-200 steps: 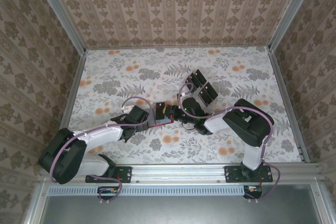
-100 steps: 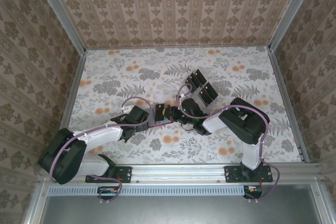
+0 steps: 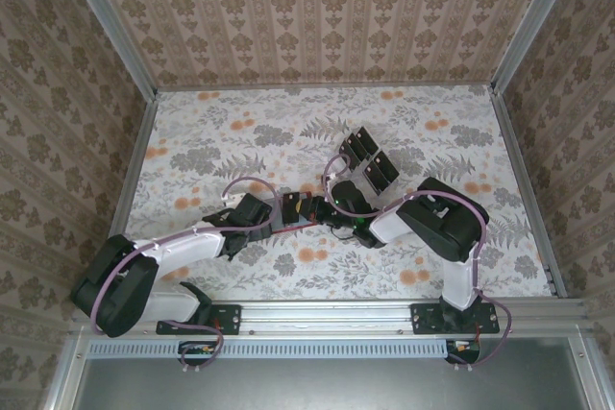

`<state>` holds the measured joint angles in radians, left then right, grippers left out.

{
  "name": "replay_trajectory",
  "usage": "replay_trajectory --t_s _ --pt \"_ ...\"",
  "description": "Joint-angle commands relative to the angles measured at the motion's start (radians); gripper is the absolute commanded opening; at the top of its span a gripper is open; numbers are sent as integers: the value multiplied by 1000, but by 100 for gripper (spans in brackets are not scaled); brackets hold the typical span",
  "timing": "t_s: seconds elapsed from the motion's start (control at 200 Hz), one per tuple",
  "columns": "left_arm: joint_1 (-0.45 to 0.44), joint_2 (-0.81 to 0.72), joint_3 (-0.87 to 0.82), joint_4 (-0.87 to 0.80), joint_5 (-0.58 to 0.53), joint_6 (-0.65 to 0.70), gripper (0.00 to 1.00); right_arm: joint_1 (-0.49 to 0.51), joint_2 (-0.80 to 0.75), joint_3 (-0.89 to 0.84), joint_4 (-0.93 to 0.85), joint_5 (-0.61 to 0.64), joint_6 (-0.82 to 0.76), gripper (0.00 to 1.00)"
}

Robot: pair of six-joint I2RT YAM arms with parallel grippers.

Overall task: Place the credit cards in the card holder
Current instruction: Insert the credit card into the card slot.

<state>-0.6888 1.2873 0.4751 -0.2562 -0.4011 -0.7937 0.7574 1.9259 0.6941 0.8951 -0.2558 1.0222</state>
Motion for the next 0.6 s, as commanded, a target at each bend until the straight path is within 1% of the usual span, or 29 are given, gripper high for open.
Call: replay_trajectory --t_s 0.0,0.16,0.375,0.595 --pt "-6 -3 -27 -52 -13 -11 100 6 21 10 26 -37 2 0" --pt "-7 -5 -26 -54 -13 -12 100 4 17 11 -4 -57 -6 0" --pt "-6 -6 -26 -52 -13 -10 100 -7 31 54 -91 -132 -34 0" --pt "-6 -7 -22 -57 -16 -8 100 -23 43 61 -122 -163 -38 0"
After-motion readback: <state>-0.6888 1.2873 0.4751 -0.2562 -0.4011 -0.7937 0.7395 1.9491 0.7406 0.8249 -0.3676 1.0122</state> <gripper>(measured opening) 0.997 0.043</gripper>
